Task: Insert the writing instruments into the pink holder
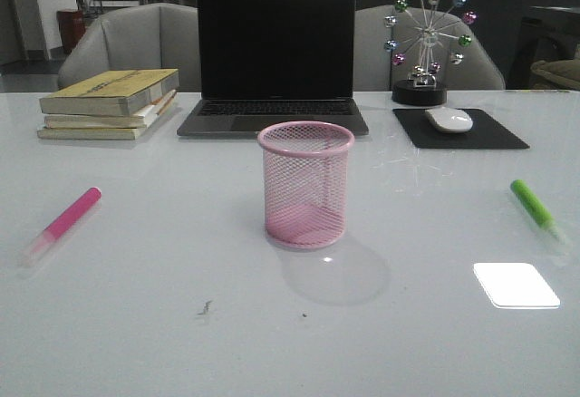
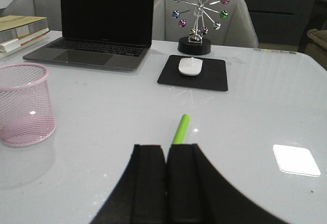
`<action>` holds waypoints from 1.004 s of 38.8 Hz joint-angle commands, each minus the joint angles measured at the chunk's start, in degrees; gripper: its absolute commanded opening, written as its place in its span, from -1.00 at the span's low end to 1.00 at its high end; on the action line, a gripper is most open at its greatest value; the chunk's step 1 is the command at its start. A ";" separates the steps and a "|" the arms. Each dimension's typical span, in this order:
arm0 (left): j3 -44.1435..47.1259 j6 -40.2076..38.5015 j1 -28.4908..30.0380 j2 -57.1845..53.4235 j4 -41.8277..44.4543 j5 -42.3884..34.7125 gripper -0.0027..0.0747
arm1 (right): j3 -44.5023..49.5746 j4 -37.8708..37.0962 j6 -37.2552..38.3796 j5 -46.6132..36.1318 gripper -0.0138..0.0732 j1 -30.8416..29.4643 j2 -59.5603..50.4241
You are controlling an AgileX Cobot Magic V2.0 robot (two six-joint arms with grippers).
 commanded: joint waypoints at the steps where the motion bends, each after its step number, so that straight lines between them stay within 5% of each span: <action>1: 0.28 -0.56 0.06 -1.17 -0.13 -5.21 -0.69 | 0.08 -0.12 -0.47 -5.28 -0.57 0.00 -1.15; 27: 0.28 -0.56 0.06 -1.17 -0.13 -6.89 -0.69 | 0.08 -0.19 -0.47 -5.63 -0.57 0.00 -1.15; 39: 0.06 -0.56 0.06 -1.17 -0.13 -28.64 -0.69 | 0.08 -0.13 -0.47 -9.24 -0.57 0.00 -1.15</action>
